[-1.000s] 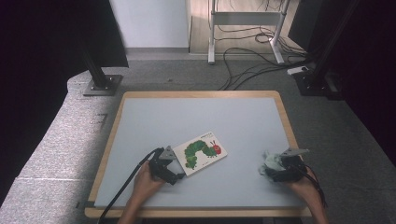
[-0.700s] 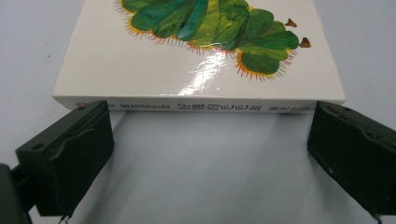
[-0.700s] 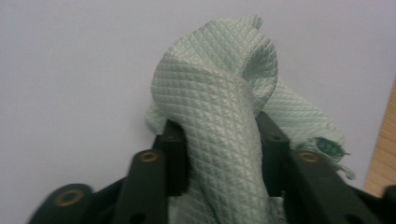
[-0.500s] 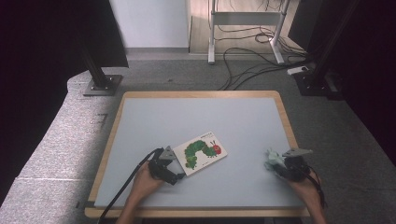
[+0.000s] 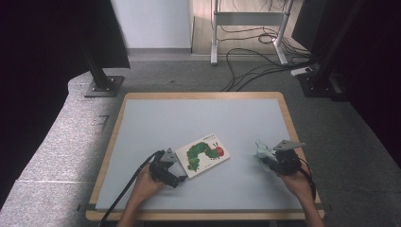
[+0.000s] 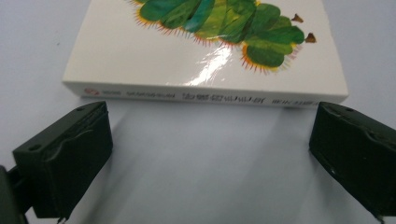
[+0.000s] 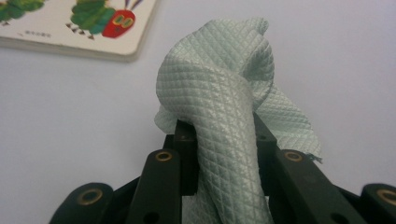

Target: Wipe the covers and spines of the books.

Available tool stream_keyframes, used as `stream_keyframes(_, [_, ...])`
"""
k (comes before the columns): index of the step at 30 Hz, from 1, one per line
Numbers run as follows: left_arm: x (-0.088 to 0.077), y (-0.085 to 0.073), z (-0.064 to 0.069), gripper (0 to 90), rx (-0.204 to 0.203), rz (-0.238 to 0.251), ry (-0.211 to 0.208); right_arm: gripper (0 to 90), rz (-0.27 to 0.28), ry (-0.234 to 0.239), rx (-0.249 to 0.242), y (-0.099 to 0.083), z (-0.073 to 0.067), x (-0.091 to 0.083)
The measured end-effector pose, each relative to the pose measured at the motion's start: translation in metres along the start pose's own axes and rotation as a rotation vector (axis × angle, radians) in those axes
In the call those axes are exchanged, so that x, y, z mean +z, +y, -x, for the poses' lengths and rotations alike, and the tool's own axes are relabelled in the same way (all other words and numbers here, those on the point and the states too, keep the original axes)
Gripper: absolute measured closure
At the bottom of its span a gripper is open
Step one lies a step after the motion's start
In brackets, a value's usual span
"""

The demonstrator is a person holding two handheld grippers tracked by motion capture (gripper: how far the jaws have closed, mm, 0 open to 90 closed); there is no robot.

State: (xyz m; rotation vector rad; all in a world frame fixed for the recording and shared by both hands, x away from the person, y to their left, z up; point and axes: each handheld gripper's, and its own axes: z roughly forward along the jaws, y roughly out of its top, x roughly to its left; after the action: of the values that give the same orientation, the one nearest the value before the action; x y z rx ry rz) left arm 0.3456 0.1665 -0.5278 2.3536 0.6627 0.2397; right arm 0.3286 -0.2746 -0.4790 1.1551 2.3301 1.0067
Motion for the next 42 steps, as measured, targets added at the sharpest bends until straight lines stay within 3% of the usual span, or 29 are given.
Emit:
stream_keyframes(12, [-0.022, -0.023, -0.017, 0.0, -0.053, 0.001, 0.086, 71.2, 0.042, 0.047, -0.033, 0.033, -0.013, 0.017])
stream_keyframes(20, [-0.031, -0.036, -0.024, 0.0, -0.104, 0.01, 0.083, 71.3, 0.057, 0.087, -0.077, 0.059, -0.032, 0.032])
stream_keyframes(26, [-0.034, -0.04, -0.024, 0.0, -0.112, 0.008, 0.089, 71.2, 0.055, 0.116, -0.102, 0.073, -0.043, 0.047])
stream_keyframes(34, [-0.038, -0.044, -0.024, 0.0, -0.116, 0.011, 0.089, 71.1, 0.029, 0.158, -0.108, 0.077, -0.055, 0.075])
stream_keyframes(42, [-0.039, -0.046, -0.024, 0.0, -0.117, 0.014, 0.086, 68.7, -0.044, 0.166, -0.13, 0.067, -0.061, 0.105])
